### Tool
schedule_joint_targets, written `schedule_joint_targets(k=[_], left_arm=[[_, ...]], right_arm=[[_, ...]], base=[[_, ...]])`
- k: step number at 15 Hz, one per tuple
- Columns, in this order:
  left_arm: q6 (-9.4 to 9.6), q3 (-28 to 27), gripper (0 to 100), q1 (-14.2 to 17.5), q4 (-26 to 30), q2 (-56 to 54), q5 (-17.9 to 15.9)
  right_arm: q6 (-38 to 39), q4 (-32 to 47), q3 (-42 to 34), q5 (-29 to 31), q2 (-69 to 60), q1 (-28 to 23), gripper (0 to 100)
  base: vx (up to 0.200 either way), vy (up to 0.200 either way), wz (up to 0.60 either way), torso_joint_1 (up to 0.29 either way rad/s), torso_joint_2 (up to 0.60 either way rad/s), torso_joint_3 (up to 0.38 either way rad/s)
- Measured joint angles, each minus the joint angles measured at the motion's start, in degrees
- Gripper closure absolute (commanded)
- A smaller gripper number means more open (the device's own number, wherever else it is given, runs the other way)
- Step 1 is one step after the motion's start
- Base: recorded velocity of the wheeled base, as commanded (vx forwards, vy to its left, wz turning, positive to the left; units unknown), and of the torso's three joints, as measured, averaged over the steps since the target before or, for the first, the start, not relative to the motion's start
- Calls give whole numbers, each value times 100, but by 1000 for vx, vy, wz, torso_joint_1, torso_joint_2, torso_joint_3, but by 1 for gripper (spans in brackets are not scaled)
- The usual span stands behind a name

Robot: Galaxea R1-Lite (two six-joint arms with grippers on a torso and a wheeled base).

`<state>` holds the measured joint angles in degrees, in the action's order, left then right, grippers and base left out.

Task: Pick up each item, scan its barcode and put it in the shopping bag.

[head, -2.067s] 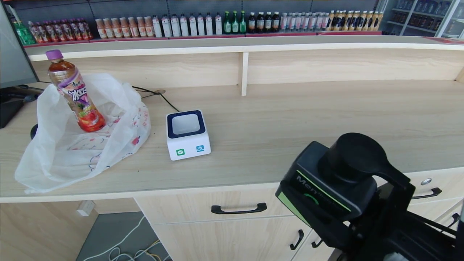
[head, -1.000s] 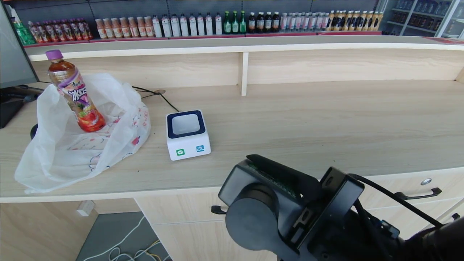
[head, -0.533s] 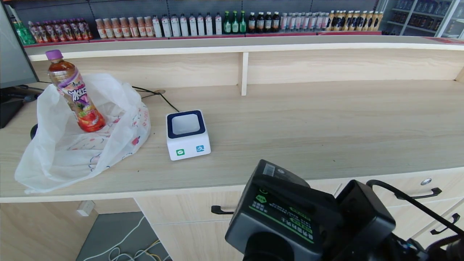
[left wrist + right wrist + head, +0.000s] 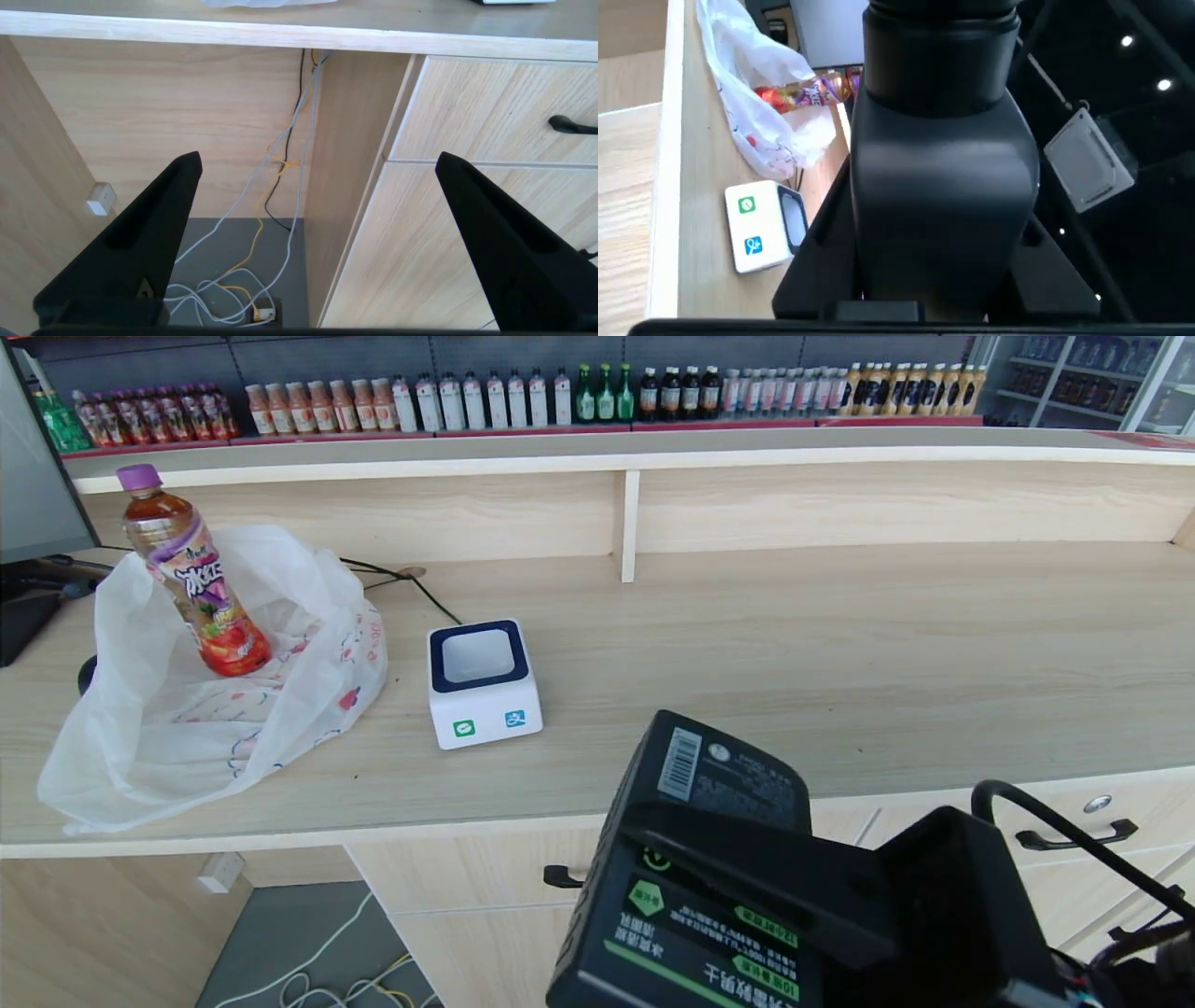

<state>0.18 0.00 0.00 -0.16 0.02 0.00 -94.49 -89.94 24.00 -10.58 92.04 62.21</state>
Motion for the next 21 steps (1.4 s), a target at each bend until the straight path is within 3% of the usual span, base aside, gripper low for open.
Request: schedule_joint_targets(k=[5,9,21], left_arm=[[0,0,0,0,0,0,0],[0,0,0,0,0,0,0],[-2,0,0,0,0,0,0]], right_arm=[[-1036,0,168,-1,-150,146,100],[-1371,0,199,148,-235,157,100],[-1379,2,218,202,-290,157,100]], base=[[0,0,0,0,0,0],[0,0,0,0,0,0],[0,0,0,0,0,0]])
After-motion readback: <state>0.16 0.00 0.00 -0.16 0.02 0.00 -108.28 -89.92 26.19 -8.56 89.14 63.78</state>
